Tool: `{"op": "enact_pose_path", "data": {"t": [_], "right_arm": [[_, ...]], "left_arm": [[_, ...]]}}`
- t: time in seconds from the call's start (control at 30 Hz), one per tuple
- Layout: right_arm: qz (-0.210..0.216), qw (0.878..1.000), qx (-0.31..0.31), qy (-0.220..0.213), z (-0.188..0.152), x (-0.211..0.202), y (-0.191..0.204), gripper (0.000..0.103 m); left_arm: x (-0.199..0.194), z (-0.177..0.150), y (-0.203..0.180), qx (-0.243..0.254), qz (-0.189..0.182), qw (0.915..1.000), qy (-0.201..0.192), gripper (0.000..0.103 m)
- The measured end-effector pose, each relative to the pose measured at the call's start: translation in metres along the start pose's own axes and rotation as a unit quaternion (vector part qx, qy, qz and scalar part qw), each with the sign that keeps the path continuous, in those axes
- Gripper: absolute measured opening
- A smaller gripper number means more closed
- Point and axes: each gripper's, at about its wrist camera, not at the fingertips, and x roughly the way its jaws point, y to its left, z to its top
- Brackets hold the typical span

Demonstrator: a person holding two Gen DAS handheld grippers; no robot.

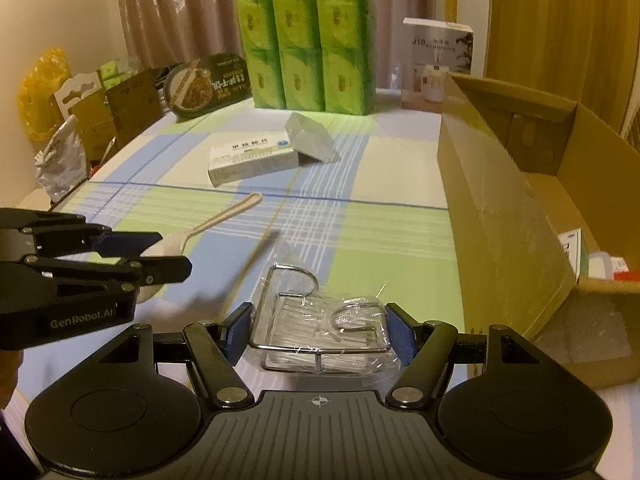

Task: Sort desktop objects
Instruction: 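Carry the spoon with the left tool while the right tool carries the wire rack to the box, then open both tools to drop the spoon and wire rack into the box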

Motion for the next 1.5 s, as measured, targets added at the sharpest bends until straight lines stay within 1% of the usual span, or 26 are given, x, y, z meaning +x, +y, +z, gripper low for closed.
{"op": "enact_pose_path", "data": {"t": [0.3, 0.6, 0.97, 1.2, 1.33, 1.5], "right_arm": [[0.004, 1.0, -0.006, -0.024, 0.012, -0.017, 0.004, 0.067], [0.003, 0.998, -0.007, -0.057, 0.027, -0.039, 0.003, 0.067], [-0.003, 0.995, -0.004, -0.096, 0.051, -0.063, -0.011, 0.067], [-0.02, 0.992, 0.005, -0.123, 0.065, -0.079, -0.036, 0.067], [-0.039, 0.99, 0.014, -0.138, 0.072, -0.09, -0.06, 0.067], [-0.072, 0.987, 0.029, -0.144, 0.072, -0.099, -0.097, 0.067]], "left_arm": [[-0.011, 0.009, -0.002, 0.005, 0.007, 0.9999, -0.011, 0.027], [-0.022, 0.015, -0.004, 0.0, 0.01, 0.9998, -0.015, 0.027], [-0.032, 0.032, -0.017, 0.008, 0.004, 0.9996, -0.026, 0.027], [-0.032, 0.048, -0.032, 0.017, -0.005, 0.9993, -0.033, 0.027], [-0.031, 0.063, -0.047, 0.026, -0.017, 0.9986, -0.042, 0.027], [-0.026, 0.089, -0.074, 0.036, -0.041, 0.9969, -0.057, 0.027]]}}
